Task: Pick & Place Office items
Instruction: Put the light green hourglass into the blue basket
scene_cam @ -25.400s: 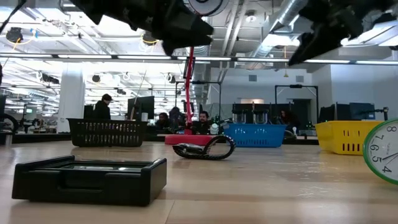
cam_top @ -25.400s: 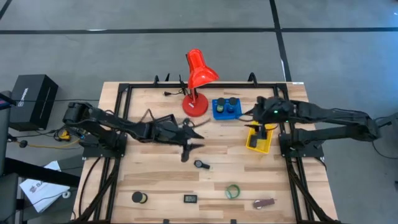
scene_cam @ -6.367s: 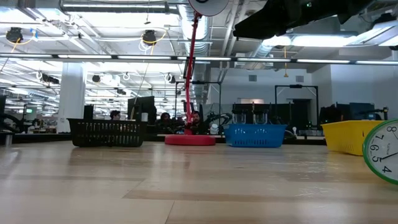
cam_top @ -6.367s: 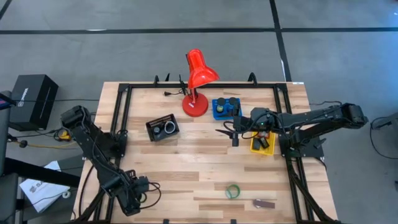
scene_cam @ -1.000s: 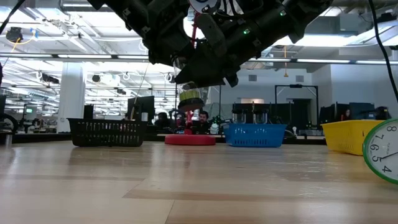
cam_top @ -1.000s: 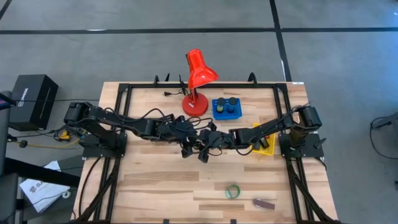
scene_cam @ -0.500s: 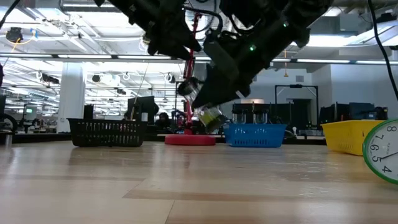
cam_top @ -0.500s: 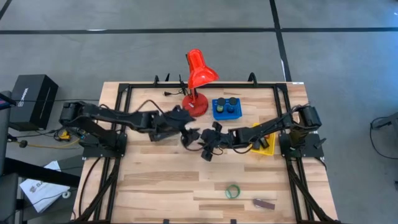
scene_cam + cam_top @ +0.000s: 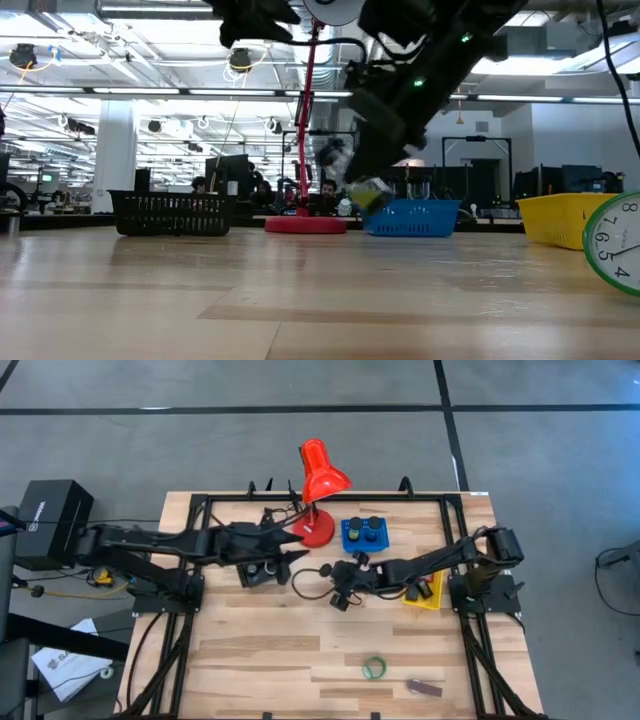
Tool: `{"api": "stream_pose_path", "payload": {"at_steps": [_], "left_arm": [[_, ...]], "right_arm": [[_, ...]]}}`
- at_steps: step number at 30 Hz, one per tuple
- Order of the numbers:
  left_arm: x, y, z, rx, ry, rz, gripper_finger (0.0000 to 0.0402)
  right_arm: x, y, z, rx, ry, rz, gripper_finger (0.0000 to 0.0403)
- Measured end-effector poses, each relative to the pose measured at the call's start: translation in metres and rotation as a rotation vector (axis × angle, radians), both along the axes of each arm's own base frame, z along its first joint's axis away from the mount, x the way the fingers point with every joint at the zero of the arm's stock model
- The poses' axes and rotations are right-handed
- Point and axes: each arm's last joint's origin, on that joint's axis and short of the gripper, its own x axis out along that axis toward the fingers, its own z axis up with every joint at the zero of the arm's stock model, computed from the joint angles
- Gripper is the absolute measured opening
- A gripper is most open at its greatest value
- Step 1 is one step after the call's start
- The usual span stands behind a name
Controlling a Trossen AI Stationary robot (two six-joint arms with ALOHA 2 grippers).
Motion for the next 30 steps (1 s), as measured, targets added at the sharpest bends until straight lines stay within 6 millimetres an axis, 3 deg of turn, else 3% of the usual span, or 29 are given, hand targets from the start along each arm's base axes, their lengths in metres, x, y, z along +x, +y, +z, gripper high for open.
{"api": "stream_pose_path", "payload": {"at_steps": [4,7,14,16,19,22,25,30], "left_arm": [[-0.007,0.0,0.008,0.008,-0.032,-0.005,0.017],[-0.008,0.0,0.009,0.01,-0.034,-0.006,0.0165],[-0.008,0.0,0.009,0.023,-0.029,-0.01,0.0155],[-0.008,0.0,0.008,0.023,-0.028,-0.01,0.0153],[-0.008,0.0,0.008,0.024,-0.027,-0.008,0.0152],[-0.008,0.0,0.008,0.024,-0.028,-0.008,0.0152],[-0.008,0.0,0.008,0.024,-0.029,-0.007,0.0153],[-0.007,0.001,0.009,0.024,-0.033,-0.004,0.0147]], "right_arm": [[-0.014,-0.003,0.015,-0.036,0.038,-0.034,0.0115],[-0.026,-0.001,0.038,-0.046,0.009,-0.036,0.0114],[-0.074,-0.005,0.09,-0.215,-0.009,-0.158,0.0117],[-0.085,-0.009,0.096,-0.267,-0.024,-0.202,0.0117],[-0.099,-0.015,0.088,-0.297,-0.064,-0.263,0.0117],[-0.106,-0.024,0.063,-0.293,-0.119,-0.322,0.0118],[-0.11,-0.037,0.039,-0.293,-0.174,-0.371,0.0118],[-0.107,-0.062,0.021,-0.287,-0.283,-0.424,0.0118]]}}
